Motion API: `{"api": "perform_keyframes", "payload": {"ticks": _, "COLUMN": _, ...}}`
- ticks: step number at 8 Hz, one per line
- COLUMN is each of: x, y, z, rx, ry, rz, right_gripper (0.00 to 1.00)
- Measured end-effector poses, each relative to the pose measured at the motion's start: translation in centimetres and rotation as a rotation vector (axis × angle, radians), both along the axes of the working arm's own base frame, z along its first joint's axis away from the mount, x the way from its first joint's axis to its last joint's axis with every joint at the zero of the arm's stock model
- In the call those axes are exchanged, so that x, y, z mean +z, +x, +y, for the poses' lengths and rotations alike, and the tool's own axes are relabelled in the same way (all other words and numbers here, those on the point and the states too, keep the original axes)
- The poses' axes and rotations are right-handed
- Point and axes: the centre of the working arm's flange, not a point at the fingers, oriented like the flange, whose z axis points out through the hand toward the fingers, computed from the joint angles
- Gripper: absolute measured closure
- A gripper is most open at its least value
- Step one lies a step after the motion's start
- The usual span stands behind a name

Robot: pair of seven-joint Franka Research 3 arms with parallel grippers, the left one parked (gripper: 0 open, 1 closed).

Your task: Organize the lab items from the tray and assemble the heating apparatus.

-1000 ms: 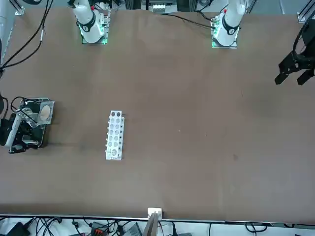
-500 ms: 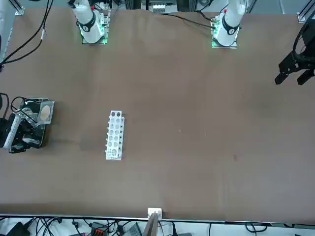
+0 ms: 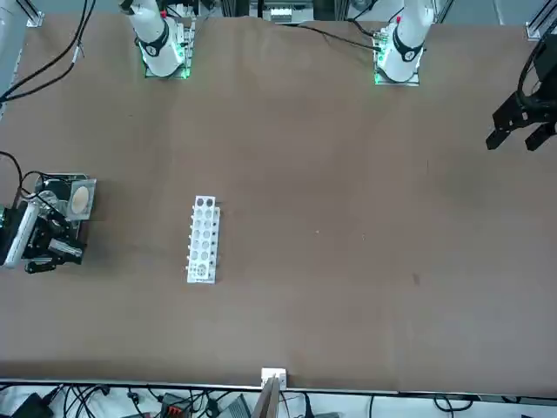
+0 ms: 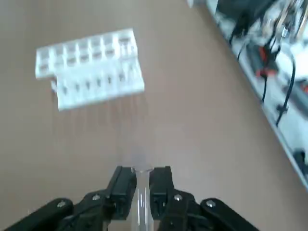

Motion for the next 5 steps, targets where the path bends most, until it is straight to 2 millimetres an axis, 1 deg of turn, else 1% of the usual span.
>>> {"api": "perform_keyframes", "payload": {"ticks": 3, "x": 0.4, "y": 1.0, "z": 3.6, "rx": -0.023, "ry": 0.226, "rz": -0.046, "right_gripper": 0.78}}
{"api": "perform_keyframes", "payload": {"ticks": 5, "x": -0.4, "y": 1.5, "z": 5.8, "rx": -0.009, "ry": 0.397, "rz": -0.081, "right_gripper": 0.78}}
